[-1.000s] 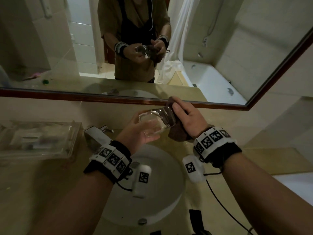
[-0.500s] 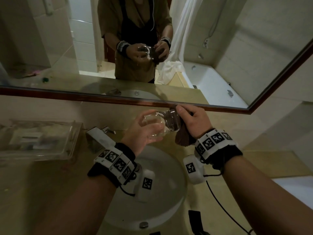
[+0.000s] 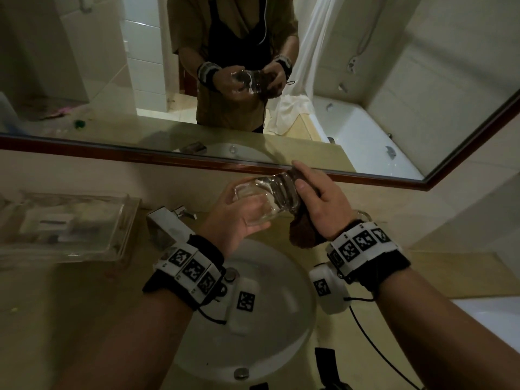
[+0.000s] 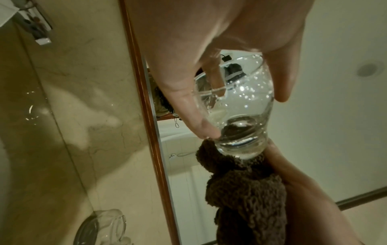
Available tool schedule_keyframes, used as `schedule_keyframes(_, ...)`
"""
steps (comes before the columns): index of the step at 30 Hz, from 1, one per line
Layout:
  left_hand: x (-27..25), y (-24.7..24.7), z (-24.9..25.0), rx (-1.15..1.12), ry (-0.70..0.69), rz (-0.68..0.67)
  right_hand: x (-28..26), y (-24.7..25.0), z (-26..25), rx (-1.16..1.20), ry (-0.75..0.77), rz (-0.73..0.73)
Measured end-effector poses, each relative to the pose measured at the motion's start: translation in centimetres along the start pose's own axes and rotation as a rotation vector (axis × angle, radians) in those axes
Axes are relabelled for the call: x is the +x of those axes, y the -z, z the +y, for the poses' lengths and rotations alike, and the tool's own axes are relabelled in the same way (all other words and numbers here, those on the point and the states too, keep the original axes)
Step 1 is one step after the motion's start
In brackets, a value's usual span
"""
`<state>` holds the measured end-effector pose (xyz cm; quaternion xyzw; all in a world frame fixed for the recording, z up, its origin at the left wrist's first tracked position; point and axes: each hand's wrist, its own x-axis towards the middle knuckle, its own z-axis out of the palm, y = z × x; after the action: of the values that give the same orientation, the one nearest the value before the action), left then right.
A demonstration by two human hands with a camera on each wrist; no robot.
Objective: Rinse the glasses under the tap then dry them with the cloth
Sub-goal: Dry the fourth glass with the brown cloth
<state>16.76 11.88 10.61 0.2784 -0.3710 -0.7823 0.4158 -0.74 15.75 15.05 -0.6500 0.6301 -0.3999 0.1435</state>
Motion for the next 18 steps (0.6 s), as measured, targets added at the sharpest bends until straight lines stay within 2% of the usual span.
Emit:
schedule_keyframes(3,0.4,-0.1,-0.1,0.006,0.0,0.028,0.1,0.1,-0.1,0.001,0.01,-0.002)
schedule_keyframes(11,0.8,-0.2,1.0,-0.009,-0.028,-0.022,0.5,0.4,0.2,0.202,-0.033,-0.059)
schedule_keyframes(14,0.9,-0.1,1.5,0.048,-0.06,0.009,0.1,0.4,-0.4,0.19,0.012,-0.029)
schedule_keyframes(18,1.0,-0.3,1.7,0.11,-0.055,-0.024,1.5,1.2,-1.3,0.153,0.025,-0.013)
